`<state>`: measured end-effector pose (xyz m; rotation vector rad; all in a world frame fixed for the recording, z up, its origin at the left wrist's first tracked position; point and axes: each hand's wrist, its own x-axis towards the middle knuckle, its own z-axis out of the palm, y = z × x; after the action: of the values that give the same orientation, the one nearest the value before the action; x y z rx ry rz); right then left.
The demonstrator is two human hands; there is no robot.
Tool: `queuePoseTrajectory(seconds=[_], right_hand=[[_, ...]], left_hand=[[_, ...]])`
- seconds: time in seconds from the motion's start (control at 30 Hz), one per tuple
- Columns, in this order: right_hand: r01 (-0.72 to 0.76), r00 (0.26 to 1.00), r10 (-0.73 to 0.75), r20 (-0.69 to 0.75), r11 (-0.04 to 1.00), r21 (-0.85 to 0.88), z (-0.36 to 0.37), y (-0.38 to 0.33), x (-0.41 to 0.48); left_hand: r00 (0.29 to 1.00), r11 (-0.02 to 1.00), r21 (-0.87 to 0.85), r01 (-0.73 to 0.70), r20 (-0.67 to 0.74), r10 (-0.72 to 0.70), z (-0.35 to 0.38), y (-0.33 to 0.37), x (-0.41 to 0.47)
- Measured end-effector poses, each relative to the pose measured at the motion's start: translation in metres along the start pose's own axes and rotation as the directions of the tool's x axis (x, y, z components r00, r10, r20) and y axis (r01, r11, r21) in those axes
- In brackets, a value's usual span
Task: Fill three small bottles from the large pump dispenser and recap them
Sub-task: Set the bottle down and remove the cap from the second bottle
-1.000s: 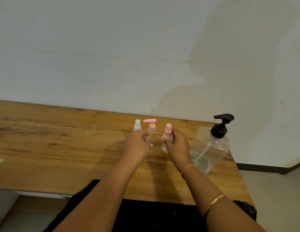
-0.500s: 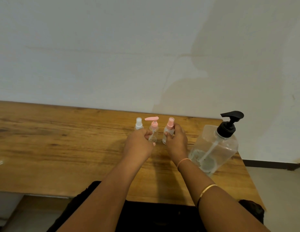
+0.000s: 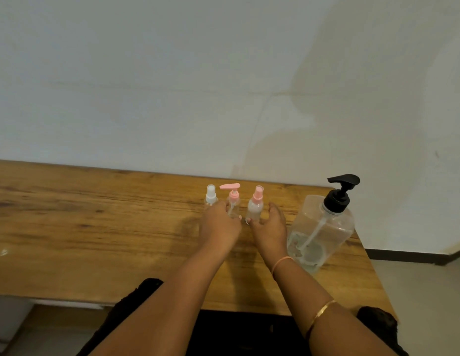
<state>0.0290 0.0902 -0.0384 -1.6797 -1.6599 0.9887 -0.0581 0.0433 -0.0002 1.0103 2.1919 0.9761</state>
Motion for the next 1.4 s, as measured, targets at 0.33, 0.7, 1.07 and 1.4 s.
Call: queuePoseTrajectory(seconds=[0.33,0.7,1.07,1.4], right_hand=[[0.011,0.999,-0.015,0.034,0.992,0.122,-0.006,-0.005,-0.021],[-0.052,0.998,0.043,0.049,0.976,0.211,-0.02,-0.011,-0.015],[-0.001,0.997,-0.03,0.077,0.93,0.367,-0.042,-0.019,-0.044],[0.157,0.972,-0.219,0.082,0.871,0.465,-0.069,-0.02,-0.075]], left_hand=[[0.994,1.0,-0.012,-0.024,-0.103,0.023,0.018,0.003,0.019],[0.983,0.986,0.123,-0.114,-0.127,0.129,0.026,0.002,0.033],[0.982,0.905,0.388,-0.176,0.005,0.189,-0.003,0.015,-0.018],[0.934,0.927,0.183,-0.327,-0.089,0.347,-0.024,0.013,-0.078]])
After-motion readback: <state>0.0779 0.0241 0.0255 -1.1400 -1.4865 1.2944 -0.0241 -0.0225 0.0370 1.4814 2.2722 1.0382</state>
